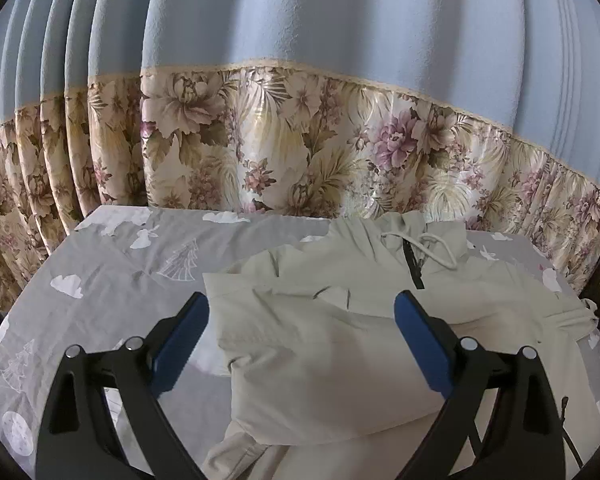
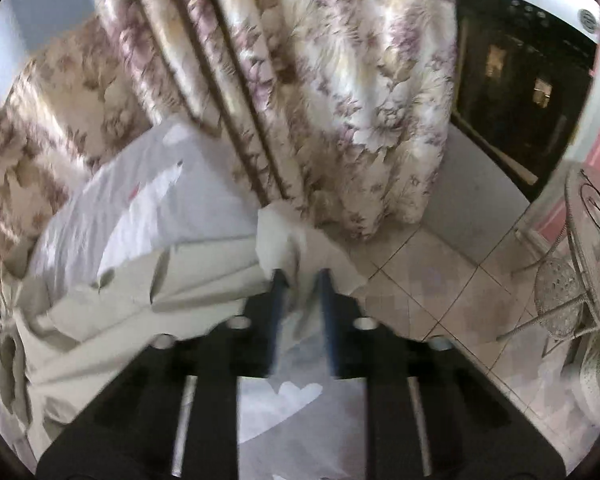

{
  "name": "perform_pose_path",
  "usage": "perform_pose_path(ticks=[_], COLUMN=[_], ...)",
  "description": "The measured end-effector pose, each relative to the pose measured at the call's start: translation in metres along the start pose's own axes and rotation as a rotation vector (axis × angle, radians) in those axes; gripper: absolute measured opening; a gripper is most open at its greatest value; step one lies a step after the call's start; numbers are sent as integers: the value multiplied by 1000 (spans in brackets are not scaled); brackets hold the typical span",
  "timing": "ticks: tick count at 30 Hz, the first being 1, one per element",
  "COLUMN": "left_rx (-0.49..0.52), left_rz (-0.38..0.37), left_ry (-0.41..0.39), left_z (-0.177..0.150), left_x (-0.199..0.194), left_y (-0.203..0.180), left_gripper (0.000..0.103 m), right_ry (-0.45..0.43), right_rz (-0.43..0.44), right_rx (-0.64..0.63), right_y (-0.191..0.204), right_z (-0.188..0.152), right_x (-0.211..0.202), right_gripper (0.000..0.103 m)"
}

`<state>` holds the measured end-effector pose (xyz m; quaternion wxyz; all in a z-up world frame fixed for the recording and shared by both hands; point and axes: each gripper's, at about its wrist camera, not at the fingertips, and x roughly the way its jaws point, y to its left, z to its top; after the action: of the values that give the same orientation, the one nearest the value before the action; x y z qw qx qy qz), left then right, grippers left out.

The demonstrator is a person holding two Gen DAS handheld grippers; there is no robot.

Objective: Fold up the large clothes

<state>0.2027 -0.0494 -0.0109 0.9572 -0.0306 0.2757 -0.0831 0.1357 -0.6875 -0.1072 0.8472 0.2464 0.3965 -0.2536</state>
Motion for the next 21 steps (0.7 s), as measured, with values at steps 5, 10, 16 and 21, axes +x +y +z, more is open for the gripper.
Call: perform_pose_path(ticks=[5, 10, 16, 21], left_rx=[-17, -38, -71, -93], left_rz=[-5, -11, 1, 12], left_ry=[-1, 1, 18, 20], left_z=[2, 4, 6, 6], left_x=[0, -1, 2, 2], left_y=[5, 10, 19, 30], left_gripper=[94, 94, 94, 94], right_ry=[-65, -258, -389, -285], right_rz=[-12, 67, 535, 814], right_rx=[10, -8, -276, -657], right_y=[9, 31, 149, 252], right_z=[6, 11, -2, -70], right_x=[-17, -61, -120, -130], right_gripper=[5, 5, 4, 23])
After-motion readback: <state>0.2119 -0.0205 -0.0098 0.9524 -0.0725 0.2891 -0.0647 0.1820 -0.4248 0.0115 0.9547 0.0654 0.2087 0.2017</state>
